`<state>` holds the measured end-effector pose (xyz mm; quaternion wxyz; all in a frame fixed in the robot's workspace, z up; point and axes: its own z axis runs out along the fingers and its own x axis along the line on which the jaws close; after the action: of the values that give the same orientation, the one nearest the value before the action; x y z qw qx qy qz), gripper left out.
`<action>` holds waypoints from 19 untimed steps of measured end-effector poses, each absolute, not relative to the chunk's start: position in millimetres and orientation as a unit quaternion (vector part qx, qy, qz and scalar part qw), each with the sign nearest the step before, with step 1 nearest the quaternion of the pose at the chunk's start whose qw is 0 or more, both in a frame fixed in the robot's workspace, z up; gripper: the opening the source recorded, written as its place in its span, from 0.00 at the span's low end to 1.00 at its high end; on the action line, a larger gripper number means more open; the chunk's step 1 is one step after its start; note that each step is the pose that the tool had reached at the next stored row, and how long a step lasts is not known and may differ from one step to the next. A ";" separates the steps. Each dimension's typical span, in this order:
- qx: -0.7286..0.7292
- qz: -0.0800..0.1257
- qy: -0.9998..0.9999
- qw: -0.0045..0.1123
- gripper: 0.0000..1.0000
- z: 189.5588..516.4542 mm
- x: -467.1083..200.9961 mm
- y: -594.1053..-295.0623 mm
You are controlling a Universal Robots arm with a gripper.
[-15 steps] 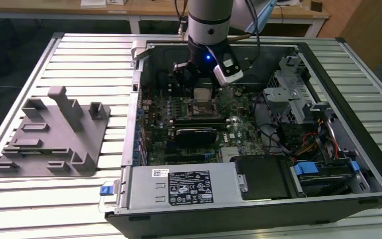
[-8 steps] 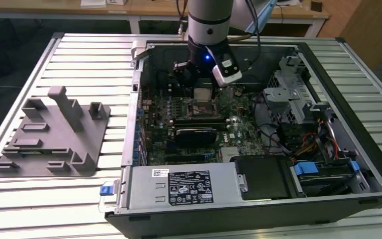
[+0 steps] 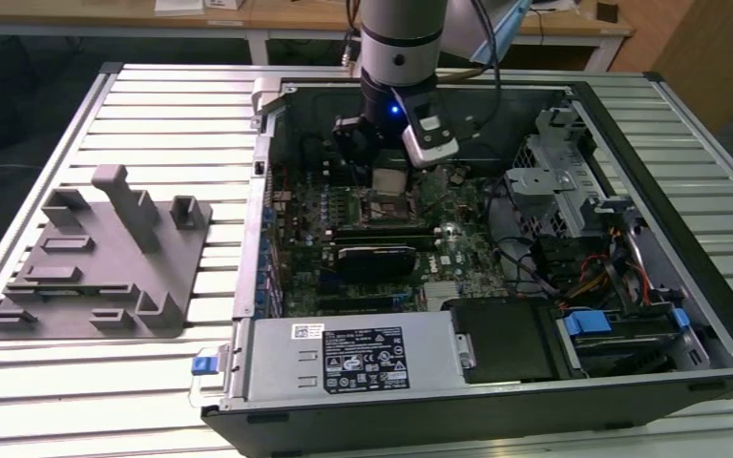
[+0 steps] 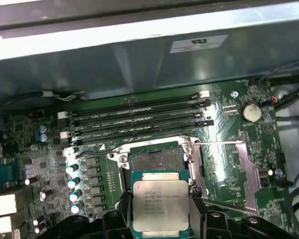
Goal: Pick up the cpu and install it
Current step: 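Place the cpu into insertion slot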
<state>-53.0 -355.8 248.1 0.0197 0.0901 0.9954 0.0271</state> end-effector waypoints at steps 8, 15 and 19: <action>0.138 0.026 0.990 0.021 0.54 248.1 -53.0 -355.8; 0.173 0.025 0.984 0.022 0.54 248.0 -52.7 -355.8; 0.203 0.024 0.979 0.023 0.54 247.9 -52.7 -355.8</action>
<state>-52.7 -355.8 247.9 0.0229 0.2035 0.9785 0.0239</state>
